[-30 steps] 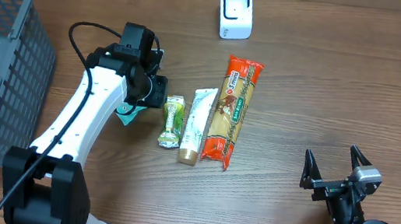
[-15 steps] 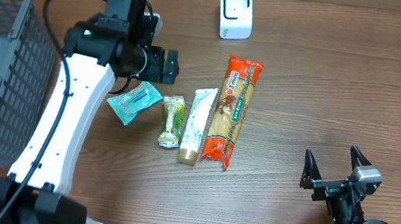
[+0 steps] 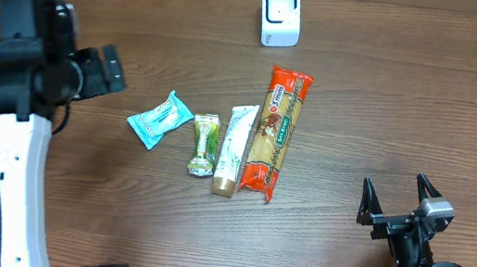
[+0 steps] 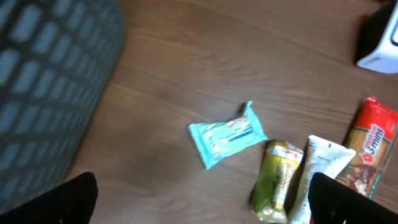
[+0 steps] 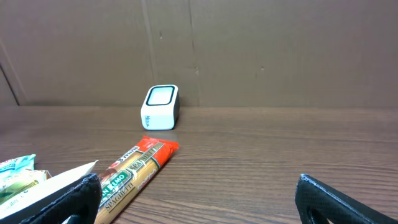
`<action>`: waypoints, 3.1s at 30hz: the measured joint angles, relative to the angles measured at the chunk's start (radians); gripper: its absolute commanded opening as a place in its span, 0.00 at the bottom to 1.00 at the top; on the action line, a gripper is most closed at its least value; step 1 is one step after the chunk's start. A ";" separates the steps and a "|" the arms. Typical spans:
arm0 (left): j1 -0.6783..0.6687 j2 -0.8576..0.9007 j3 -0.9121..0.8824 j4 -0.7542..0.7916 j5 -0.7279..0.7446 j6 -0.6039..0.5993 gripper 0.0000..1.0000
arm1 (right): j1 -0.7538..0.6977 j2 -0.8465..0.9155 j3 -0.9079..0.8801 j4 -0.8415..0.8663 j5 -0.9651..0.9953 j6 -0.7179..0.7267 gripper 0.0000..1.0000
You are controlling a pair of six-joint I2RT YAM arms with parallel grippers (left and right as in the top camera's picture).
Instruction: Scan the item barcode
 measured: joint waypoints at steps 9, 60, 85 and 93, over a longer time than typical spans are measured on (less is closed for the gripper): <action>0.032 -0.003 0.002 -0.038 0.003 0.002 1.00 | 0.000 0.000 0.000 0.000 0.000 0.000 1.00; 0.032 -0.003 0.002 -0.038 0.003 0.002 1.00 | 0.000 0.000 0.000 0.025 -0.060 0.000 1.00; 0.032 -0.001 0.003 -0.040 0.010 0.003 1.00 | 0.012 1.081 0.961 -0.614 -0.556 0.006 1.00; 0.032 -0.001 0.003 -0.041 0.010 0.003 1.00 | 0.174 1.424 1.207 -0.785 -0.546 -0.006 1.00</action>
